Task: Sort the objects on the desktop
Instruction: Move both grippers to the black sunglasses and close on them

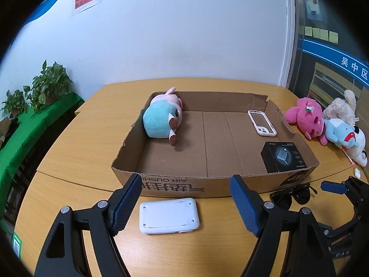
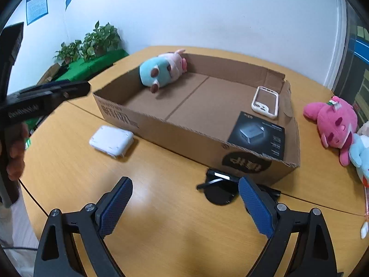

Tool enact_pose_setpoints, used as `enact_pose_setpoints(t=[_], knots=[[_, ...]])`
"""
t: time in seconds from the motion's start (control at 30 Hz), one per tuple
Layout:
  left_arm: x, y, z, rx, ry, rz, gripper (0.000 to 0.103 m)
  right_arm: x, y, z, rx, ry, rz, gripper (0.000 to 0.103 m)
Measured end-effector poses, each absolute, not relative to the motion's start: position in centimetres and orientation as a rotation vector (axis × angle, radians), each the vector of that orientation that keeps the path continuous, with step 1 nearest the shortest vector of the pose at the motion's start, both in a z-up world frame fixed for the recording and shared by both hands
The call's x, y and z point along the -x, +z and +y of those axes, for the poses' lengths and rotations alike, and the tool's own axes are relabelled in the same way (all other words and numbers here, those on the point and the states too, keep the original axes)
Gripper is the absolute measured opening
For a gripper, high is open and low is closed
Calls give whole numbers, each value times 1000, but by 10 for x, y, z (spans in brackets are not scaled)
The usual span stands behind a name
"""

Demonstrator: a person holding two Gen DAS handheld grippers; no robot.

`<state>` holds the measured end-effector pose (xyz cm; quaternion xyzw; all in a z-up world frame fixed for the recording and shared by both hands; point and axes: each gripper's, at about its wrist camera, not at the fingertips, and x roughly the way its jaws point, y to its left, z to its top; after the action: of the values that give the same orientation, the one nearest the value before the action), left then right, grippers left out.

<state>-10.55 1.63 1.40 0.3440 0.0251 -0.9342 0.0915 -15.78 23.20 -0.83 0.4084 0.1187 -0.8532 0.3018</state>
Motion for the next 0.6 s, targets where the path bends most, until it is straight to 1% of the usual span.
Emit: enact_pose_setpoints(t=[0.2,0.33,0.47,0.6], knots=[[109,6,18,-1048,-2757,58,78,183,-30,271,-1139,-2291,263,94],[110,-1,20,-1075,-2752,70,78,209,-60,300,-1204,-2263,265,94],[111,-9,20,-1110,-2734,69,78,228,-84,314,-1239,-2223,220,94],[111,-20,18,-1159,-2723,88,78,229,-95,313,-1225,-2190,211,94]])
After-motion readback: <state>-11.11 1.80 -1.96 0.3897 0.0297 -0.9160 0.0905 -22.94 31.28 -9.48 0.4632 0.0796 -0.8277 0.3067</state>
